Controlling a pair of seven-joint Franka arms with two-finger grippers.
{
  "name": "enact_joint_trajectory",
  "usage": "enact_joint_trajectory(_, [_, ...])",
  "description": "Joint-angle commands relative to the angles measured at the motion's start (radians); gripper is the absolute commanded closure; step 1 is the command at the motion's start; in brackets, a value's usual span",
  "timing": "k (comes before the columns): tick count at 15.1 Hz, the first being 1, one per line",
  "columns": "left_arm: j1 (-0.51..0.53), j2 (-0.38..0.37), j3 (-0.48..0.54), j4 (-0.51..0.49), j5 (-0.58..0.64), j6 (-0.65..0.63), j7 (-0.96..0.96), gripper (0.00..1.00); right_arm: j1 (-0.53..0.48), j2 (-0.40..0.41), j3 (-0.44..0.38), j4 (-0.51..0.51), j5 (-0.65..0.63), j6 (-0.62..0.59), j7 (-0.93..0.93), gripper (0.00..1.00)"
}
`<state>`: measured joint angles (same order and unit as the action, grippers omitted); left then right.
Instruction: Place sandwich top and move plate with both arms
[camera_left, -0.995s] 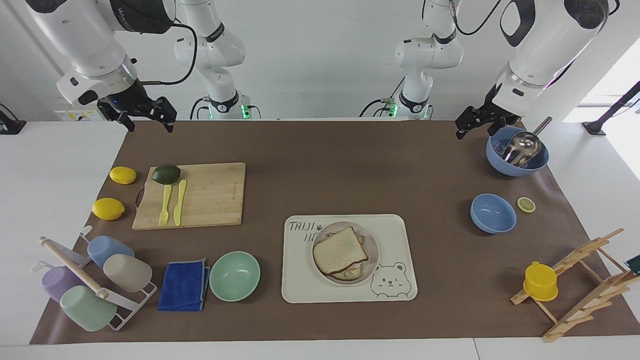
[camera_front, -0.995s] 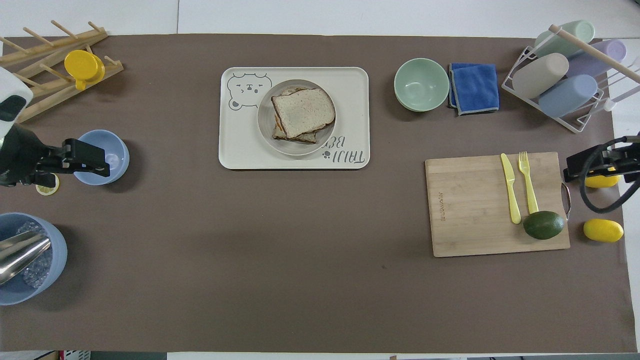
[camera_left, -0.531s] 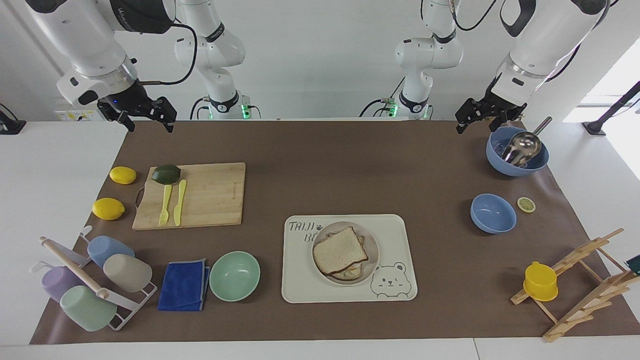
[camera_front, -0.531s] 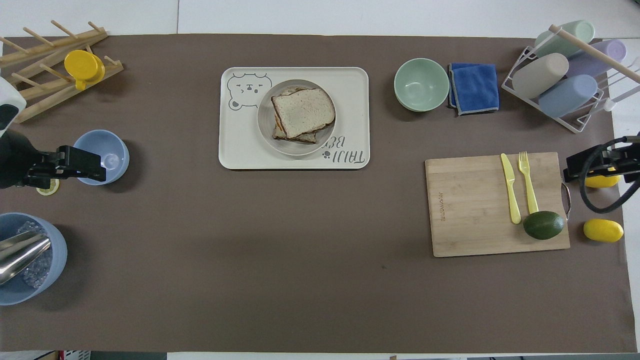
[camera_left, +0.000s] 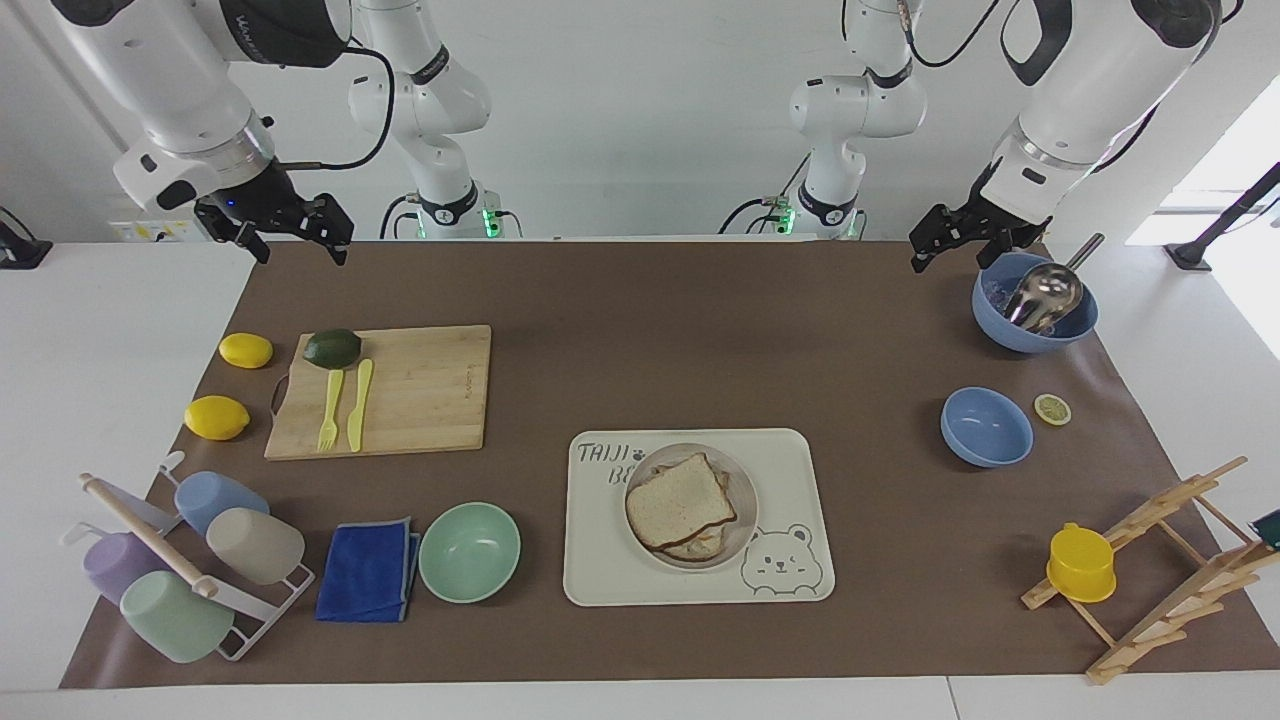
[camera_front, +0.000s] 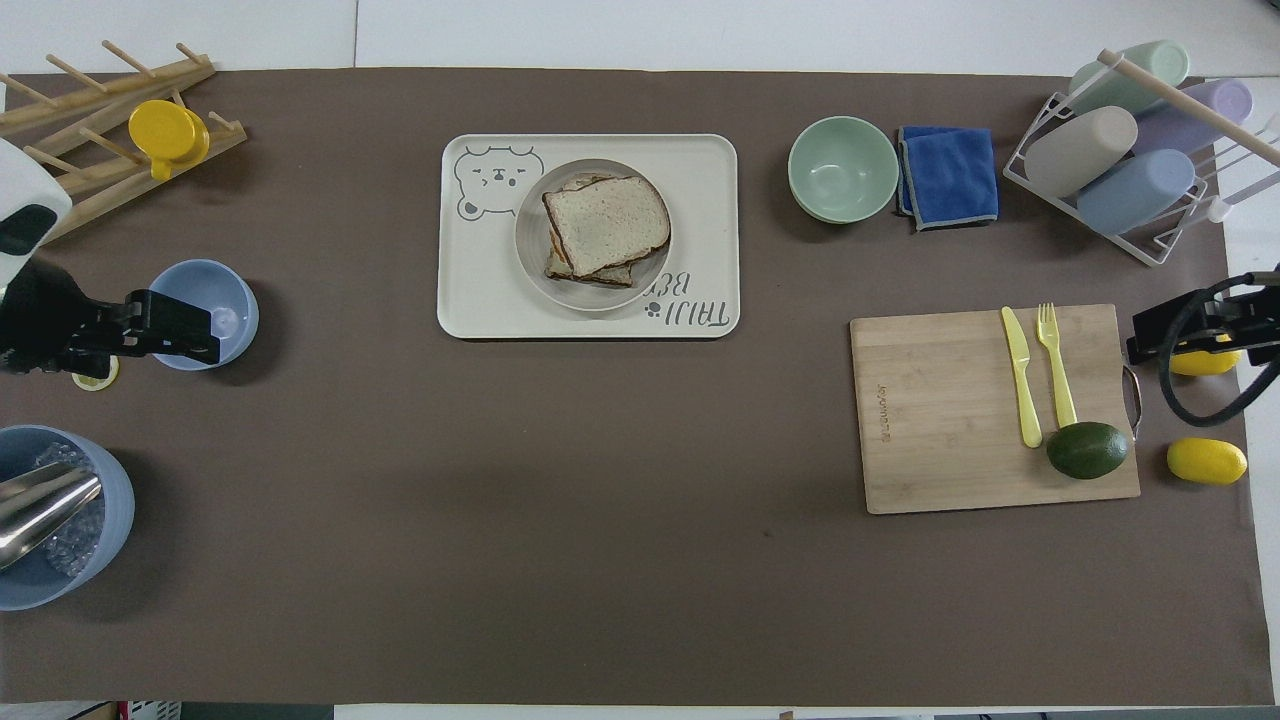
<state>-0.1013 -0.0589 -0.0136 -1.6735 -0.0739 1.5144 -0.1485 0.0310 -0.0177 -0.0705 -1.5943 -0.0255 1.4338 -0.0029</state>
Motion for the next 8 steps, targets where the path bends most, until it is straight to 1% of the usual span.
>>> enact_joint_trajectory(1, [0.032,0.007,-0.026,0.020,0.020,-0.031,0.017,0.00,-0.010,-0.018,0.008,-0.016,0.010,-0.001,0.015,0.00])
enact_joint_trajectory(8, [0.028,0.001,-0.025,0.009,0.020,-0.025,0.017,0.00,-0.010,-0.018,0.008,-0.015,0.010,-0.001,0.015,0.00])
